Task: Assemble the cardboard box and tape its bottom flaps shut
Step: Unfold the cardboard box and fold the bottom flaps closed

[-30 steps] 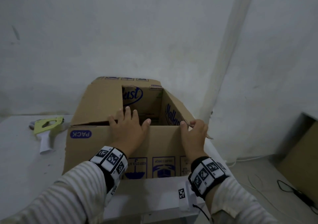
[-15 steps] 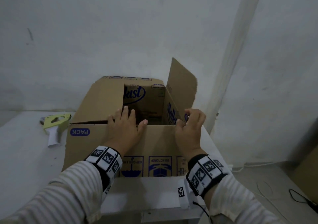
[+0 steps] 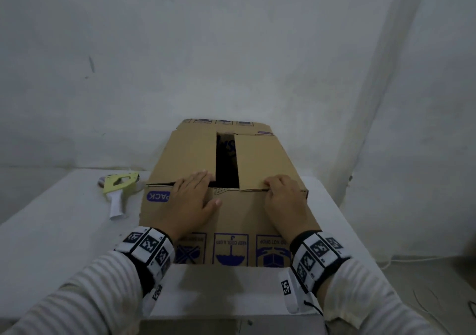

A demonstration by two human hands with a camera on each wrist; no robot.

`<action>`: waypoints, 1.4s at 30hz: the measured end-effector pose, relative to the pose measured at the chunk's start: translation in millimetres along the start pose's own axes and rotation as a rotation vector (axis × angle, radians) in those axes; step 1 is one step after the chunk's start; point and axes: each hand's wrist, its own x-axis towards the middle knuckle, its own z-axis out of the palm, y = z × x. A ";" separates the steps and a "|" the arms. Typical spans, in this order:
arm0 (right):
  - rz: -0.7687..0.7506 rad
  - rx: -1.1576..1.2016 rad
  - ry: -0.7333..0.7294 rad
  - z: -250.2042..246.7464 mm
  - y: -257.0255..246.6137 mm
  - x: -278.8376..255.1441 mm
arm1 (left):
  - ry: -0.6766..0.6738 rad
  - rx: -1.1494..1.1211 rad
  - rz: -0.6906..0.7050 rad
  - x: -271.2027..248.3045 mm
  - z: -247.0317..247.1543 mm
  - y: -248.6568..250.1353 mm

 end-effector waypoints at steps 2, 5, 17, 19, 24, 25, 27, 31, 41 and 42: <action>-0.034 -0.035 -0.056 2.7 -11.1 -2.5 | -0.029 -0.012 0.019 -4.2 -6.6 -20.4; -0.101 -0.053 -0.091 12.5 -33.3 -7.2 | -0.011 -0.059 0.035 -6.9 -14.8 -52.9; -0.088 -0.272 -0.469 26.7 -98.0 -23.8 | -0.227 -0.008 0.208 -13.2 -41.1 -124.3; -0.063 -0.262 -0.528 20.9 -103.8 -22.6 | -0.280 -0.055 0.219 -10.9 -47.0 -131.0; 0.011 -0.241 -0.672 -24.7 -134.3 -14.0 | -0.261 -0.196 0.172 -6.6 -66.4 -137.0; -0.002 -0.218 -0.670 -37.9 -142.3 -12.6 | -0.242 -0.201 0.154 -7.2 -69.1 -138.4; -0.006 -0.154 -0.621 -62.3 -154.5 -9.1 | -0.171 -0.168 0.173 -7.9 -69.7 -138.0; -0.078 -0.172 -0.342 -83.6 -159.9 5.6 | -0.032 -0.262 0.011 -9.1 -64.0 -126.0; 0.008 -0.153 -0.068 -7.7 -124.3 25.0 | 0.199 -0.621 -0.182 0.9 -41.9 -107.1; 0.038 -0.151 -0.108 -2.4 -120.9 28.2 | 0.222 -0.641 -0.168 1.8 -40.4 -105.8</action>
